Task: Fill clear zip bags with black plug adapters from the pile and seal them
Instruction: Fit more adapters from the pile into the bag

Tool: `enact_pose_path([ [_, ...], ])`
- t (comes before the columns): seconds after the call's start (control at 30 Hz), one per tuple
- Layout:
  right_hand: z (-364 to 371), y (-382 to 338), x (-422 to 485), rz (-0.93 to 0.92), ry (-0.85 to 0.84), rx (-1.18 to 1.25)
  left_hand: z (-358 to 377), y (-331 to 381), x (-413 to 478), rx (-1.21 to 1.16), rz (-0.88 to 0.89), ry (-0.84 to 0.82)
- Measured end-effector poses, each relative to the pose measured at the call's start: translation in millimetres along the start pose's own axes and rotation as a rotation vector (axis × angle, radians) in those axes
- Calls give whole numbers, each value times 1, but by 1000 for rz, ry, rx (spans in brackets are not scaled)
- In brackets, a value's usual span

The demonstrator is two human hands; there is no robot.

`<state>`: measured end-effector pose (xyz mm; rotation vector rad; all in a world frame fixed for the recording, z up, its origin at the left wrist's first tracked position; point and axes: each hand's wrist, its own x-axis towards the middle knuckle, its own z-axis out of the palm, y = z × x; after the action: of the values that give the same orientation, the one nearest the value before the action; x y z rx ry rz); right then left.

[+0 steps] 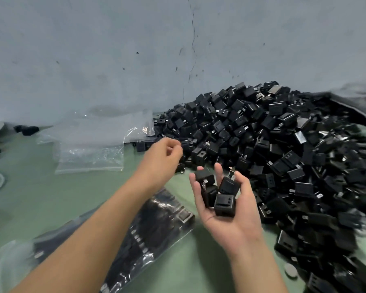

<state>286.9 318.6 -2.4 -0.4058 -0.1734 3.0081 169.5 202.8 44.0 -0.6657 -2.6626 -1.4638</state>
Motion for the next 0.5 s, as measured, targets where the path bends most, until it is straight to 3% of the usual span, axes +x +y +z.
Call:
enact_pose_path([
  [0.13, -8, -8, 5, -257, 208, 53, 53, -4, 30, 358, -3, -176],
  [0.3, -11, -8, 10, -284, 269, 67, 98, 2, 49, 658, -28, -155],
  [0.4, -11, -8, 11, -279, 248, 25, 100, 5, 46, 565, -28, -111],
  [0.5, -7, -4, 9, -287, 232, -52, 55, 8, 21, 195, -23, -16],
])
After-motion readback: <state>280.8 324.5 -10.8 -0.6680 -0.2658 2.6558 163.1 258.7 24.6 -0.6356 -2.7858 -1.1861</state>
